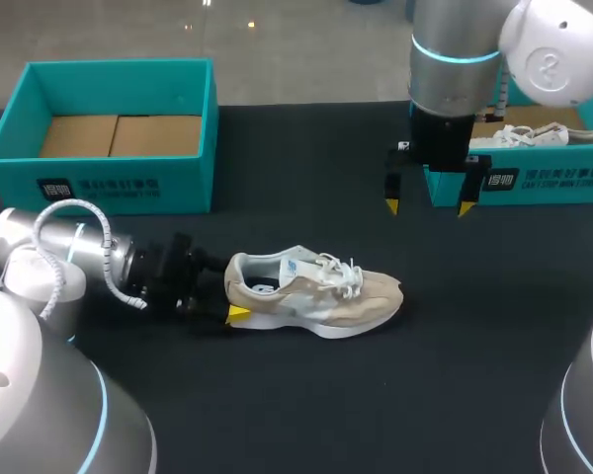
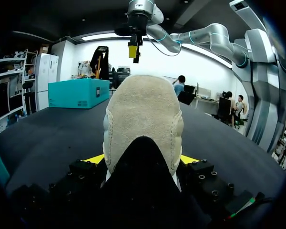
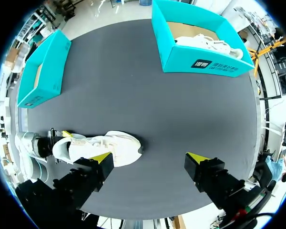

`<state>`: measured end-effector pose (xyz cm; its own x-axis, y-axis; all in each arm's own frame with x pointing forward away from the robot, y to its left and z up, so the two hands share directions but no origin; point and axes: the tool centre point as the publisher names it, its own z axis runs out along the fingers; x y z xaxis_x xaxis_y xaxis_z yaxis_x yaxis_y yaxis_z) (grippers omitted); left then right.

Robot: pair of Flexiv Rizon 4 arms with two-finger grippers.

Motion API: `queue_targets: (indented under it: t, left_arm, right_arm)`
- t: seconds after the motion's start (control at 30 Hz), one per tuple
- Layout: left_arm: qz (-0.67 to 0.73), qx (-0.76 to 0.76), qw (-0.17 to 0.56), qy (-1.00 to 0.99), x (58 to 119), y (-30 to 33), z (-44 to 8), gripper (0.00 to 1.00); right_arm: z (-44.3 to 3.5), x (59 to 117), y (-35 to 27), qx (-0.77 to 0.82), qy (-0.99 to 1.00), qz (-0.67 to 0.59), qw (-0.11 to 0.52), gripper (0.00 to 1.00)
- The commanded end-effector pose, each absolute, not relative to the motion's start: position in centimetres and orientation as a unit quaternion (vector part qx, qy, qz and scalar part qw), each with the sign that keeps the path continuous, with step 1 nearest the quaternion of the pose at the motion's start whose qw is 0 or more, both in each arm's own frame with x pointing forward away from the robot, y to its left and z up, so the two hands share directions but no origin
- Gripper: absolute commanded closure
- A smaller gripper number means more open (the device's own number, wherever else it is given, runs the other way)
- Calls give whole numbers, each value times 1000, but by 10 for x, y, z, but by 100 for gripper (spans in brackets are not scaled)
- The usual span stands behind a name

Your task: Take the shoe out of the shoebox, open the shoe tongue, remove and reinsert the insole, then place the shoe into the shoebox

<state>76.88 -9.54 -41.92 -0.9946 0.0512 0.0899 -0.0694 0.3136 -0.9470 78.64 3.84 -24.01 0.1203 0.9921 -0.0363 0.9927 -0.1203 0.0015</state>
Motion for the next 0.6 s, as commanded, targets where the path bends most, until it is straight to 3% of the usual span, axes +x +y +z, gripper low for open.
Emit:
queue_targets:
  t: [0.03, 0.6]
  left_arm:
    - [585, 6, 51, -809, 768, -96, -419, 100]
    - [585, 6, 51, -809, 768, -96, -419, 100]
  right_arm:
    - [-241, 786, 39, 749, 663, -13, 12, 0]
    - [-263, 757, 139, 757, 652, -6, 52, 0]
